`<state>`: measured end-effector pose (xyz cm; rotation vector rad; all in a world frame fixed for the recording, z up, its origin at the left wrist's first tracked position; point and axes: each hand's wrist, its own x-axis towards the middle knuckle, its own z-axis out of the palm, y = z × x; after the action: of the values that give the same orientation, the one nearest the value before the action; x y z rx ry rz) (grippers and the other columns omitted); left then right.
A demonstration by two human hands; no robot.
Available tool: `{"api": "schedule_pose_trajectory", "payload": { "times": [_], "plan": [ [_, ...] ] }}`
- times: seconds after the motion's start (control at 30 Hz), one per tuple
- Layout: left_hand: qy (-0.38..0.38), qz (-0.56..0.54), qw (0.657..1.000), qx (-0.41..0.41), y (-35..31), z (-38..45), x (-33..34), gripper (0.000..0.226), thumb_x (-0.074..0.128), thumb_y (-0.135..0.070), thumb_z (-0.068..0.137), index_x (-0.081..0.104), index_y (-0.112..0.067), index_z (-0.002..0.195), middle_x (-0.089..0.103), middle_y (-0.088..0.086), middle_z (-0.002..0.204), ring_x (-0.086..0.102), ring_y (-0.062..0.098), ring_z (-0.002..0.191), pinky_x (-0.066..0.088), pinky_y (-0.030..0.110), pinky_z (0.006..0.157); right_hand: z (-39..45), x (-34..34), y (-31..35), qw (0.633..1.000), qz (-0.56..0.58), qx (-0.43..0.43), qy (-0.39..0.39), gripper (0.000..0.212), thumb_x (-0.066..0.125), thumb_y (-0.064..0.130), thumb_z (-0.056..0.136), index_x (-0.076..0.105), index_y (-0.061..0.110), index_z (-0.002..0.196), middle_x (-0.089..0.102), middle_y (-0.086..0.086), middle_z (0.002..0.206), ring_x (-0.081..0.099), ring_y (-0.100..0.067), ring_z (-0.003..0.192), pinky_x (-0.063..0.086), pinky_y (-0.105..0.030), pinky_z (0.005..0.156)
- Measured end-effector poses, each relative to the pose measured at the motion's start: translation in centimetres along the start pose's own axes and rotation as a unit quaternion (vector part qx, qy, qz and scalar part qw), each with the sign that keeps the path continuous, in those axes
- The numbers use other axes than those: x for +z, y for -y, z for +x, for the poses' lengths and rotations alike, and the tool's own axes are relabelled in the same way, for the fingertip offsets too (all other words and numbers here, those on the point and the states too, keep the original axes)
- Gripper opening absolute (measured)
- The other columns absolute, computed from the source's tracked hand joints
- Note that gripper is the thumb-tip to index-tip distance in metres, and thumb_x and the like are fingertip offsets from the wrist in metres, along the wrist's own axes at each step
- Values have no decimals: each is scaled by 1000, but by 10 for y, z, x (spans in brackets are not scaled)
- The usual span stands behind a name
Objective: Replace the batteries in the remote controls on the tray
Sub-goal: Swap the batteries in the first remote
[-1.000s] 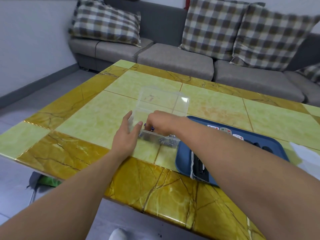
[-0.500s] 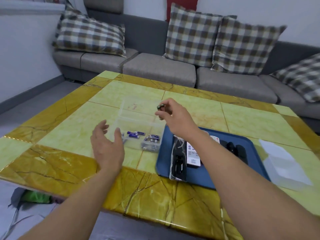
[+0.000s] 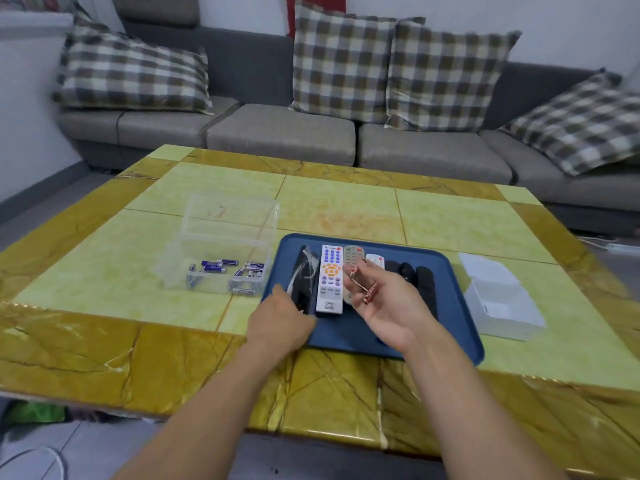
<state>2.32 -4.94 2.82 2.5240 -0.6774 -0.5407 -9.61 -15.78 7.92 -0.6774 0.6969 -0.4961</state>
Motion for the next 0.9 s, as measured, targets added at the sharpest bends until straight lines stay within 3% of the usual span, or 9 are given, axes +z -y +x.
{"api": "schedule_pose_trajectory", "payload": {
  "times": [0.07,0.2,0.37,0.43,0.5,0.57,0.67,0.8,0.9],
  "plan": [
    [-31,-62,998,13,-2,-4,-2,41,71,-33,83,53,-12,113,65,9,110,62,31,98,46,32,76,-1,-6,6,1000,1,4,7,21,62,9,94,66,8,115,70,-8,87,66,-15,67,40,-17,43],
    [-110,-231,965,65,-14,-10,-7,22,73,-17,82,56,-17,95,65,-4,84,60,21,78,43,30,65,-1,-9,13,996,-79,-20,21,23,64,9,94,65,6,117,67,-4,79,50,-10,56,32,-17,40],
    [40,-569,817,82,-42,-8,-10,21,71,-10,91,65,-6,111,76,12,97,74,26,79,57,31,61,-7,-4,19,968,-231,-88,38,9,77,14,85,71,8,89,55,0,64,34,-10,47,27,-18,39],
    [74,-631,769,69,-49,-5,-6,17,60,-23,100,66,-10,111,74,9,94,70,21,76,54,30,61,-10,-4,23,956,-266,-119,28,11,81,12,81,73,9,88,56,0,62,35,-9,45,30,-17,40],
    [95,-681,725,33,-54,-1,-2,37,44,-42,106,68,-13,108,73,7,90,68,18,74,52,31,63,-13,-4,27,944,-293,-145,35,11,81,11,82,75,9,91,59,-3,66,40,-8,46,35,-16,44],
    [109,-708,698,1,-57,3,1,53,34,-49,107,70,-10,117,75,12,105,71,26,92,54,35,73,-16,-4,30,917,-357,-172,50,11,79,16,84,78,15,94,61,-9,70,46,-9,50,38,-20,49],
    [109,-707,699,-22,-63,4,6,55,38,-47,106,67,-6,127,69,20,125,67,35,115,57,40,85,-18,-4,32,868,-439,-228,29,10,78,22,85,80,24,96,69,-7,73,49,-5,48,38,-13,48],
    [107,-690,715,-19,-71,-1,10,45,47,-43,104,73,-8,115,74,18,117,72,30,102,52,49,99,-9,-10,31,826,-473,-304,-36,13,78,27,84,78,35,95,53,17,51,45,-4,49,38,-14,50],
    [123,-685,718,-23,-75,-4,13,47,45,-42,106,70,-5,121,73,19,116,70,36,111,56,49,95,-7,-13,31,814,-469,-340,-44,12,83,22,79,77,29,87,68,20,70,56,-1,59,42,-11,59]
  ]
}}
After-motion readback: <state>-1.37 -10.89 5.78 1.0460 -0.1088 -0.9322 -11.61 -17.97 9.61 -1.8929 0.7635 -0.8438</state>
